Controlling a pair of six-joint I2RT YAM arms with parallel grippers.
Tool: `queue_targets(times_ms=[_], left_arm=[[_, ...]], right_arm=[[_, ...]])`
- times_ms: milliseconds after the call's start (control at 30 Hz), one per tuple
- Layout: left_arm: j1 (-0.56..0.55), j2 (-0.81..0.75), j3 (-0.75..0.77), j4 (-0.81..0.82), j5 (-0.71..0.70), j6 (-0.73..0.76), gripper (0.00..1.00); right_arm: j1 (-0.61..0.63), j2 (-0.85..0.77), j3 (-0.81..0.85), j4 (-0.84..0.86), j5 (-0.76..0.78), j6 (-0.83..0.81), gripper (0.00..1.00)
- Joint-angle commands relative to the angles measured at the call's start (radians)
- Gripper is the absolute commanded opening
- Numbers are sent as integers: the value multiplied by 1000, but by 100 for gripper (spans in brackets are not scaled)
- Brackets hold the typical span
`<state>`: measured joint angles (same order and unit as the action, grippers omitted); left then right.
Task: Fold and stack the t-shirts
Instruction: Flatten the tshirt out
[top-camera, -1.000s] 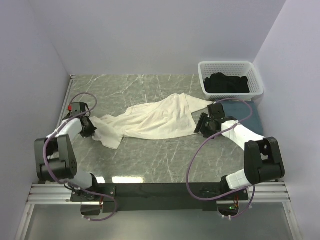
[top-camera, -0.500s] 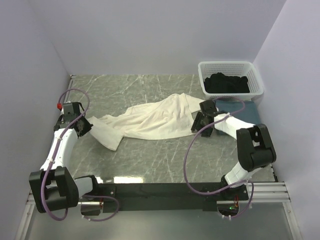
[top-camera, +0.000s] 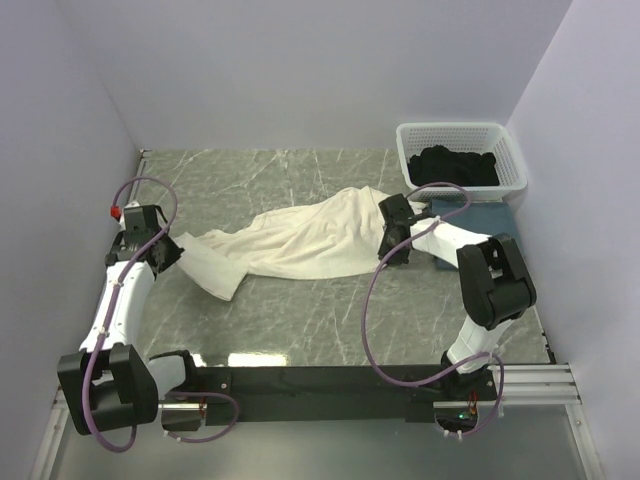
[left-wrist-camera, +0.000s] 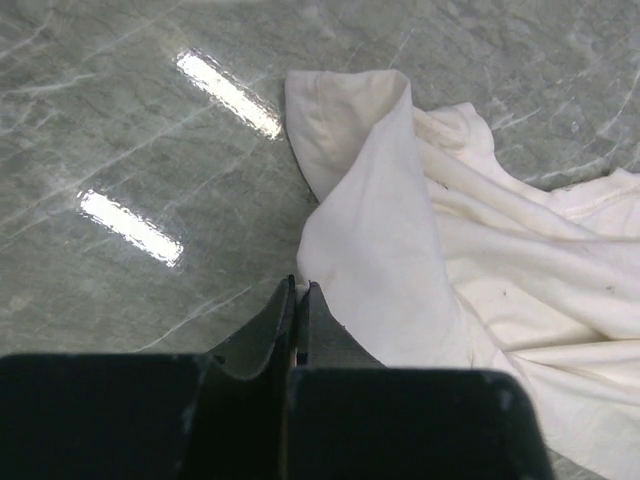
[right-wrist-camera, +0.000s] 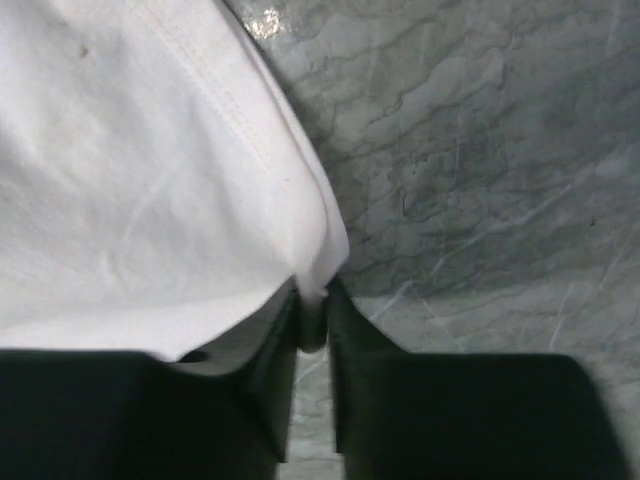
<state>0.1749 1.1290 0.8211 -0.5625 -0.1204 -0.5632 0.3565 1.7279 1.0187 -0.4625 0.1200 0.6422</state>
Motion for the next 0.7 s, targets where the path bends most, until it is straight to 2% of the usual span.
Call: queue_targets(times_ms=[0,33,67,167,267,300,367,400,467,500,600,667], left_arm=[[-2,-40,27,0,-50,-15,1],[-2,-38,39,-11,-50,-21,1],[0,-37,56,-16,-50,-23,1],[6,-9,177,-46,-32,-32,1],[11,54,392,-86,-12,-47,1],[14,70,518,-92,-5,-52,1],[17,123,654,-105,-15,-60,1],[21,142,797,-109,-21,-58,1],[44,196,941,-120,-28,-58,1],[58,209,1060,-111,-27,-64,1],[101,212,1209,-61,-18,-93,1],[112,209,1276,-62,-27,-86,1]], right_arm=[[13,21,14,-38,24,25,17],[15,12,20,-41,23,27,5],[15,-14,30,-57,23,22,0],[12,-79,139,-123,47,-13,0],[-5,-123,350,-203,85,-73,0],[-10,-129,476,-223,99,-90,0],[-30,-139,611,-272,130,-145,0],[-39,-137,742,-283,129,-165,0],[-57,-139,874,-307,150,-225,0],[-65,-140,987,-312,158,-242,0],[-80,-175,1121,-294,178,-298,0],[-80,-256,1115,-224,187,-335,0]])
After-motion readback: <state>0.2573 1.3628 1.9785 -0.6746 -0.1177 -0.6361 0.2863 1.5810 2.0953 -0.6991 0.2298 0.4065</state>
